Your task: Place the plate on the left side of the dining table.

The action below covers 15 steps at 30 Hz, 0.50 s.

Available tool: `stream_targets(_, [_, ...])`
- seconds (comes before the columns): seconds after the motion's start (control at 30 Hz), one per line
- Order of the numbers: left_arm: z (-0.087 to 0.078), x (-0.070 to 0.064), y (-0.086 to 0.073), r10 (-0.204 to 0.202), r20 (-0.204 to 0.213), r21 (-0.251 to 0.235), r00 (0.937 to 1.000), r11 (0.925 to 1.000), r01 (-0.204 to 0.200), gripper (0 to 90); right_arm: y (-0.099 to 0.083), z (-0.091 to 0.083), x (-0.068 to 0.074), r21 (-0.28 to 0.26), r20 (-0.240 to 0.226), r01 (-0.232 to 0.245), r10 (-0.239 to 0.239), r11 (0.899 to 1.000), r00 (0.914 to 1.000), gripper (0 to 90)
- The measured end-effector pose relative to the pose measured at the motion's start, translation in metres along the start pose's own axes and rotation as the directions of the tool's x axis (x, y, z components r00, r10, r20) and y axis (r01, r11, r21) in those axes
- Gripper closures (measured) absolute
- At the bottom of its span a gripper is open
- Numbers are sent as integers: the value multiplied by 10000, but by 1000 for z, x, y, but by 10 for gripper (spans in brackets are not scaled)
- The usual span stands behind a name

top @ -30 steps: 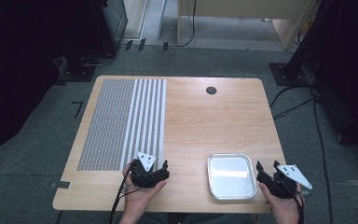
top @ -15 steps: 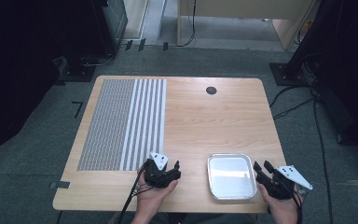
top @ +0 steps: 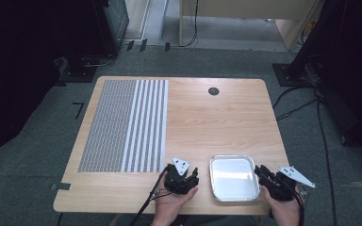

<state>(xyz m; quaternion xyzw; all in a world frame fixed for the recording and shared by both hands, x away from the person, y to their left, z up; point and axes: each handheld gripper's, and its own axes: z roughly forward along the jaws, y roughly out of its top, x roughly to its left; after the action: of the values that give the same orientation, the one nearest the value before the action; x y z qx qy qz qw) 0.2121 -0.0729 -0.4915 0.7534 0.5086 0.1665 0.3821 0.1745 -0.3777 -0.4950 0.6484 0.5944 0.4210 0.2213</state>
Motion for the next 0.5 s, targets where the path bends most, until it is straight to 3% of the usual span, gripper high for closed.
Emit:
stream_targets(0.13, [2,-10,0,53,203,-45,9998,10000,-53,546,1,0,-3,210,-144,-335,338,9992,9993,774])
stream_targets(0.23, [2,-18,1,87,819,-78,9966,9999,-80,708,1,0,-3,439,-187,-513,521,9977,9985,804])
stream_targets(0.3, [2,-26,4,-14,1426,-180,9898,9998,41,729,1,0,-3,559,-185,-517,528,9971,9984,816])
stream_targets(0.33, [2,-28,4,-2,1540,-177,9881,9998,29,730,1,0,-2,605,-147,-507,517,9969,9986,820])
stream_targets(0.5, [5,-38,5,75,1660,-131,9861,9999,-54,732,-1,3,-2,786,-60,-597,604,9951,9982,838])
